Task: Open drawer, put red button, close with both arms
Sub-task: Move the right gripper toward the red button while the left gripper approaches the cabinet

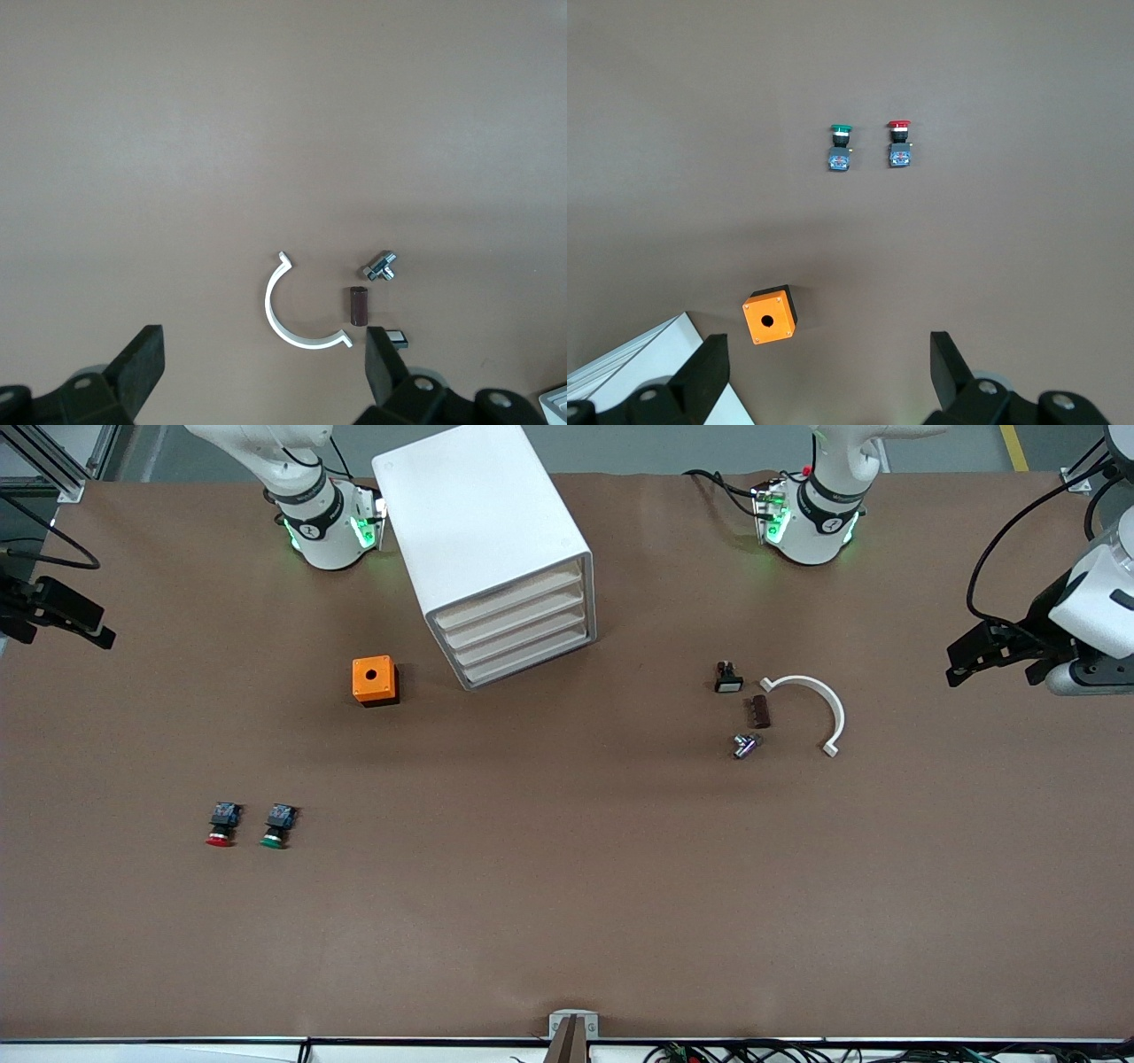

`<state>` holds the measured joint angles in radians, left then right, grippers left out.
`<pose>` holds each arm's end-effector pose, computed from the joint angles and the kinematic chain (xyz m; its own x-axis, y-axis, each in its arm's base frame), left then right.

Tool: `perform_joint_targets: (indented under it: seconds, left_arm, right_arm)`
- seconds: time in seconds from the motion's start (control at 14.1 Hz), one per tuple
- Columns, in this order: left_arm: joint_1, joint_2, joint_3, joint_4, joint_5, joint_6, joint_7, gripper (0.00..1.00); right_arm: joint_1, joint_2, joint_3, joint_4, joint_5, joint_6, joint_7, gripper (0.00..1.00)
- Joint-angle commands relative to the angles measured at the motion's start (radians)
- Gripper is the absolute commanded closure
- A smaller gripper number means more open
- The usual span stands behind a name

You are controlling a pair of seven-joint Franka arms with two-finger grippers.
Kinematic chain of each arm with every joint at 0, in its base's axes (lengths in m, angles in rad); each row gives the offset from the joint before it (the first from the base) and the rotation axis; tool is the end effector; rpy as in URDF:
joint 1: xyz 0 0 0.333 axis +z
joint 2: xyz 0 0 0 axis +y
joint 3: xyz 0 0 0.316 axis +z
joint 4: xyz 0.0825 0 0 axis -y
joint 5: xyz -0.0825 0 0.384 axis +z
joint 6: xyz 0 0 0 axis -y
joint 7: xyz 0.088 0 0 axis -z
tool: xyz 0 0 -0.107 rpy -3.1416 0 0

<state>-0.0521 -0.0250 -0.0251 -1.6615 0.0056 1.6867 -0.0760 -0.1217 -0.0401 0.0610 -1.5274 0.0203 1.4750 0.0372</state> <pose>0.5548 -0.0425 0.6056 0.9987 -0.0018 0.0505 -0.0017 -1.0000 -0.0024 0.5315 -0.0292 0.6582 0.9953 -0.0959 -0.0130 -0.0961 -0.9952 -0.0173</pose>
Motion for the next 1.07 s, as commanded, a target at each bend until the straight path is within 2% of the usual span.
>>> perform_joint_targets:
  seconds: [0.0, 0.28, 0.57, 1.0]
  left_arm:
    - [0.012, 0.01, -0.01, 0.023, 0.007, -0.024, 0.022, 0.0]
    - [0.017, 0.013, -0.01, 0.023, -0.004, -0.025, 0.021, 0.0]
    - [0.014, 0.019, -0.01, 0.017, -0.038, -0.07, 0.021, 0.0]
    - [-0.002, 0.109, -0.015, 0.014, -0.185, -0.117, 0.024, 0.0]
  right_arm:
    - [-0.012, 0.011, 0.014, 0.018, -0.008, -0.012, -0.01, 0.0]
    - [-0.01, 0.017, 0.016, 0.01, -0.008, -0.012, -0.006, 0.0]
    - [-0.019, 0.091, 0.014, -0.036, -0.013, 0.025, -0.01, 0.0]
    - [-0.052, 0.101, 0.014, -0.344, -0.053, 0.385, -0.013, 0.0]
